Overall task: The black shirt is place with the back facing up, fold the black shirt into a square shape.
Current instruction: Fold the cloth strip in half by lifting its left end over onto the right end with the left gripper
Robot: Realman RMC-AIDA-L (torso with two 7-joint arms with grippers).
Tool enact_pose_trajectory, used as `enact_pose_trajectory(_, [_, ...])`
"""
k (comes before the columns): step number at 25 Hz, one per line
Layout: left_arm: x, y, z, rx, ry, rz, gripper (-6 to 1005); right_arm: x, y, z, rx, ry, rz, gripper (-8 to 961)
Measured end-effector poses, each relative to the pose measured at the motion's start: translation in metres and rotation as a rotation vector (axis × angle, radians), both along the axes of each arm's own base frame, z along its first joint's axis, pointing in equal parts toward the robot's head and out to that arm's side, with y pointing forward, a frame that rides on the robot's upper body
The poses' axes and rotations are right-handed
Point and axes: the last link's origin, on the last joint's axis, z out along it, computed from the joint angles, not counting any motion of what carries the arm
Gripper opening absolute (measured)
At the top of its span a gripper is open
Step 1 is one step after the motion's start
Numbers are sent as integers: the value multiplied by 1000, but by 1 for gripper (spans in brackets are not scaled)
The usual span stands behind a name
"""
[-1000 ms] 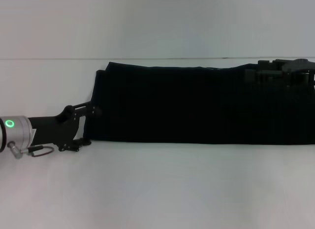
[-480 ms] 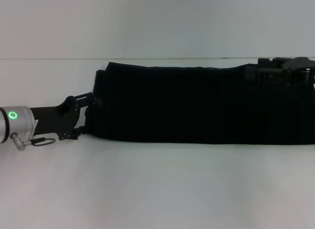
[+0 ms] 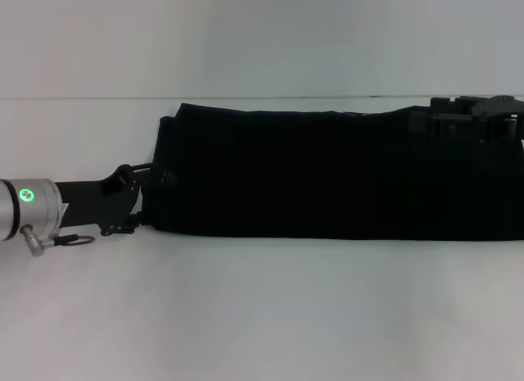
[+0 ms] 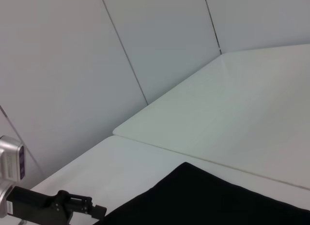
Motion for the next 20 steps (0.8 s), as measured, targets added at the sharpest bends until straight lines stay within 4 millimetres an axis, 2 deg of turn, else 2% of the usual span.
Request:
enact_pose_trajectory(7, [-1, -4, -3, -29, 31, -44, 803, -2, 1, 0, 0, 3, 5, 794])
enact_pose_trajectory(12, [-1, -5, -3, -39, 50, -53, 603, -4, 1, 2, 7, 15, 10, 794])
enact_pose_trajectory(17, [-4, -4, -1, -39, 75, -62, 361, -4, 1, 3, 9, 21, 12, 794])
enact_pose_trajectory(20, [-4, -3, -1, -48, 96, -69, 286, -4, 1, 3, 9, 21, 12, 793])
